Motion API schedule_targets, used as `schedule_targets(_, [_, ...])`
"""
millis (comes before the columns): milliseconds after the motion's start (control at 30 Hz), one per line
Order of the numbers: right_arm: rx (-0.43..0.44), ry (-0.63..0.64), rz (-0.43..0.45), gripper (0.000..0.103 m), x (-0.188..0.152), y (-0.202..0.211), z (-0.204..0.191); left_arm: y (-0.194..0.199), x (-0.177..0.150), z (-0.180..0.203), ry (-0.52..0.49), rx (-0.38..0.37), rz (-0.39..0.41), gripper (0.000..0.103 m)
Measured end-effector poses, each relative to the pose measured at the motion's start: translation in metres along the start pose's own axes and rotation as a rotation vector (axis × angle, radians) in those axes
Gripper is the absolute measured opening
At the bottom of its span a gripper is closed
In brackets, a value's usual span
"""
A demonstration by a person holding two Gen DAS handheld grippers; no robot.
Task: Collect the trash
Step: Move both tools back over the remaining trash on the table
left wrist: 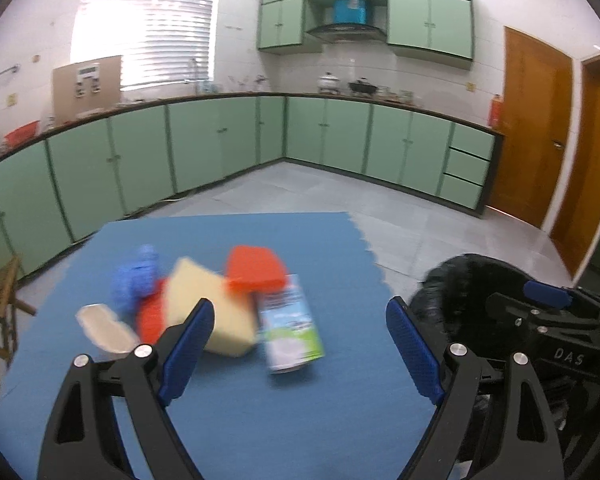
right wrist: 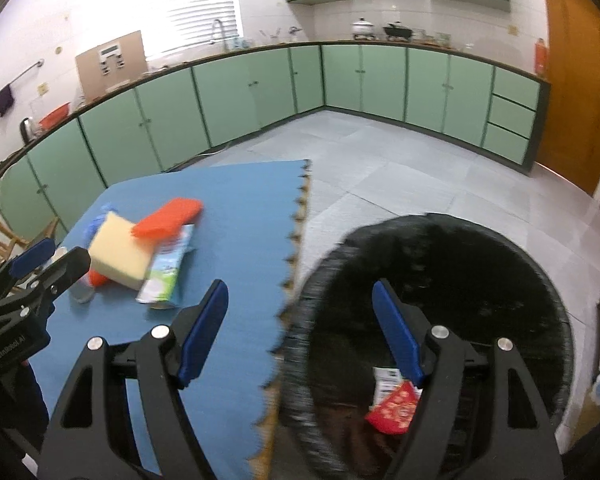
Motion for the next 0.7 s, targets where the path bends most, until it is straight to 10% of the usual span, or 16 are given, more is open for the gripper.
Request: schedule_targets(700, [0.109,0.107,-0.084,0.073,-0.013,-0.090,-0.110,-0.017,-0.048,-0.116,0.064,0.226,-0.068,0.086])
Point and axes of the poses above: each gripper's, at about its wrist camera, not at the fingertips, and y roughly against the way its jaws point, z to its right, x to its top, the point moved 5 cm from there along -y, roughly the way its jaws point, and after that the axes turned 10 degrees about x, right-handed, at the moved point
